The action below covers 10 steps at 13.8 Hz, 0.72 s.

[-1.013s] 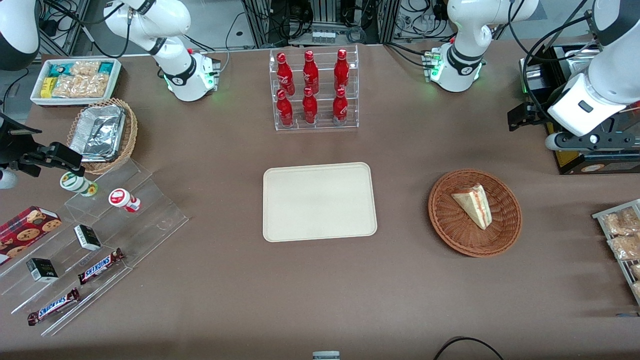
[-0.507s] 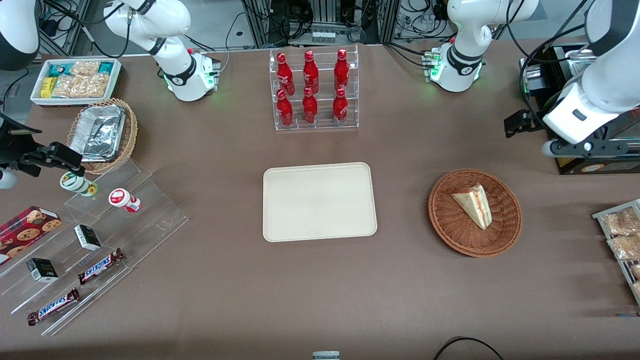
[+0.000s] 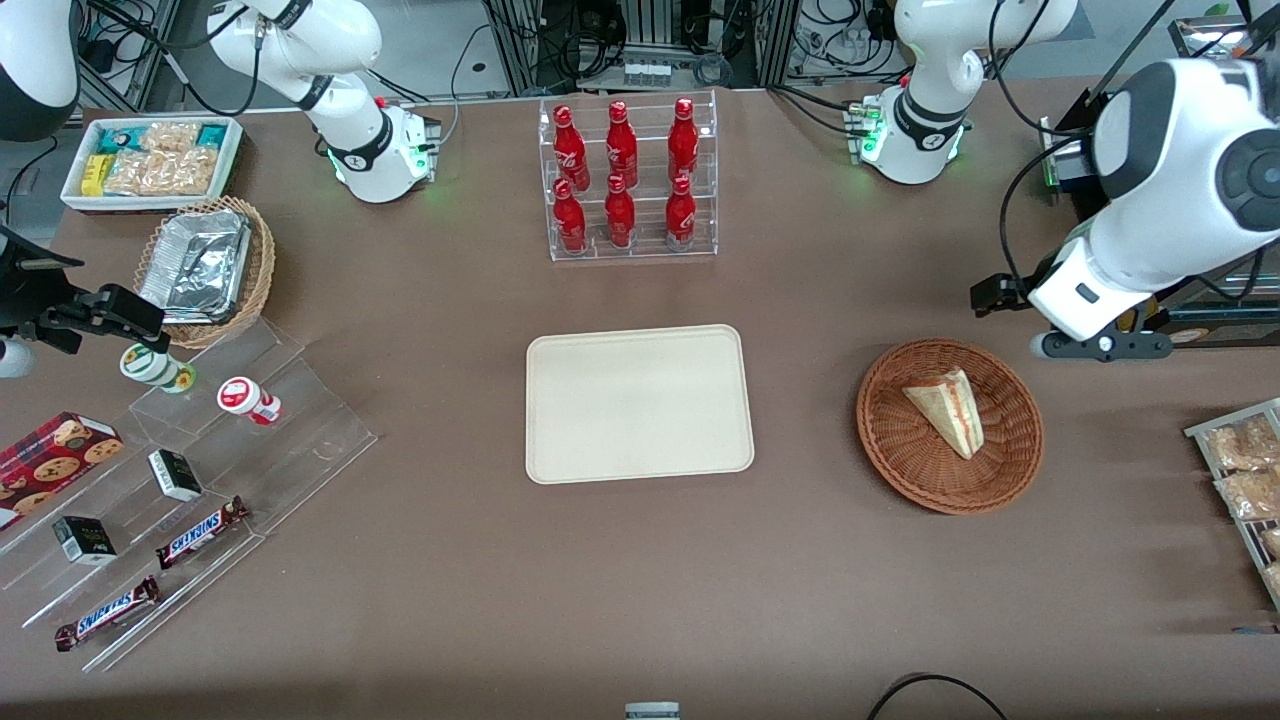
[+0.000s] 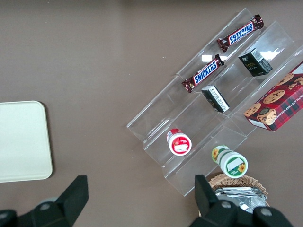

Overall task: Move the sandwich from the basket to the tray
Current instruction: 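Move the left gripper over the wrapped sandwich in the wicker basket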

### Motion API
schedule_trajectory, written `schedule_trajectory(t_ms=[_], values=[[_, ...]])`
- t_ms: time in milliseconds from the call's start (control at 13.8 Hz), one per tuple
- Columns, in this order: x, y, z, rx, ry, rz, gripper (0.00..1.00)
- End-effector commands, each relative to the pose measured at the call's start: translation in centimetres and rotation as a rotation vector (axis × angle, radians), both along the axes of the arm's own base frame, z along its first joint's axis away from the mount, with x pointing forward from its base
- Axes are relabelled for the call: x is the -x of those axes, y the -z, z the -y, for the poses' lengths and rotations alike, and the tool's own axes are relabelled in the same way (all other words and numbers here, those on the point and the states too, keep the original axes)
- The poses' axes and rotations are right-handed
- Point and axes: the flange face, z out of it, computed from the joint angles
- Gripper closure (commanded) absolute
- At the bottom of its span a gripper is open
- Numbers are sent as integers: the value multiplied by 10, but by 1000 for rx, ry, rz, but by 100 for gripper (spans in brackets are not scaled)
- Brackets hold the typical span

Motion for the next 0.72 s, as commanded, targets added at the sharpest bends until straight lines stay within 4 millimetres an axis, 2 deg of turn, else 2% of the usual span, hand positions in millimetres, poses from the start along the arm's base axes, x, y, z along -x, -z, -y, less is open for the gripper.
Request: schedule_trajectory(t_ms=[0,434,651], values=[[6,25,-2,5,-3,38,0],[8,85,-6,14,-11,110,0],[1,106,-16,11,-87,113,0]])
